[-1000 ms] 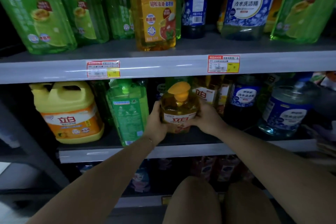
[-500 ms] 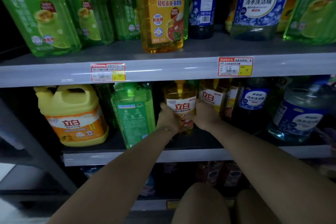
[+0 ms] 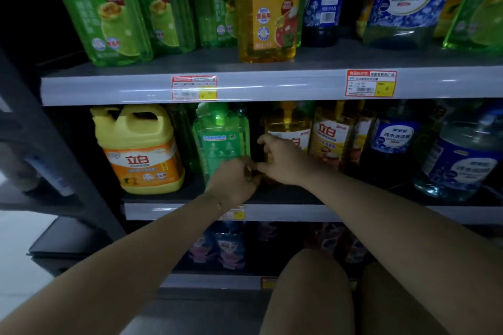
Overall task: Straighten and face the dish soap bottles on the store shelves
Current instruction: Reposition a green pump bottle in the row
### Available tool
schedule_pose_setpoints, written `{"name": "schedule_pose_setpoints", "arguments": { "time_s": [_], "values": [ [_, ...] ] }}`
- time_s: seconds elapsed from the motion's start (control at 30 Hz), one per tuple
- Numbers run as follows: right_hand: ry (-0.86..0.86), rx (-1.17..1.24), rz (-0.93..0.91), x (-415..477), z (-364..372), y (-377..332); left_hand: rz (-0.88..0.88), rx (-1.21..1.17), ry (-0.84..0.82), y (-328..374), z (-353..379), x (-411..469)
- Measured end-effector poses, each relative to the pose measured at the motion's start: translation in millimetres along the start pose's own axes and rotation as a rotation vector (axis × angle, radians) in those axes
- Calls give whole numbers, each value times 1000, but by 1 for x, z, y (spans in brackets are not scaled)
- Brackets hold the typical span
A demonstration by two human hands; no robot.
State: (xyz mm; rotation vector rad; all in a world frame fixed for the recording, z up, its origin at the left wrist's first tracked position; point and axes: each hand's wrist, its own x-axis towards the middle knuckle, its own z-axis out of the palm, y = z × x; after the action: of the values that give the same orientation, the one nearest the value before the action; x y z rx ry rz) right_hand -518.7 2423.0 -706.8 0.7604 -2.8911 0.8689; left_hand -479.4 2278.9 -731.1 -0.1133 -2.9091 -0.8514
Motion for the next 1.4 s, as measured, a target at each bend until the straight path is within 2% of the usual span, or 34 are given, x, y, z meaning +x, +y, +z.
{"name": "schedule_pose_setpoints", "arguments": {
  "time_s": [0.1,0.2,0.33,0.53,0.73,0.9,1.1,1.4],
  "values": [
    [-41,237,44,11,11,-18,-92,31,45,-30,-21,-13],
    [1,385,103,23,20,-28,-220,16,114,-51,-39,-15],
    [16,543,171,31,22,-36,-333,-274,145,-65,-49,-5],
    [-18,549,188,31,18,-35,-162,-643,50,-69,-45,11],
    [-67,473,82,14,17,-35,-47,-787,64,-70,-36,-1],
    [-34,431,33,4,21,-38,-18,-849,141,-72,-33,-13],
    [28,391,-6,-10,23,-45,-12,-883,150,-69,-35,-26],
    [35,475,-102,-30,-28,-62,146,-756,164,-29,-77,-43]
  ]
}}
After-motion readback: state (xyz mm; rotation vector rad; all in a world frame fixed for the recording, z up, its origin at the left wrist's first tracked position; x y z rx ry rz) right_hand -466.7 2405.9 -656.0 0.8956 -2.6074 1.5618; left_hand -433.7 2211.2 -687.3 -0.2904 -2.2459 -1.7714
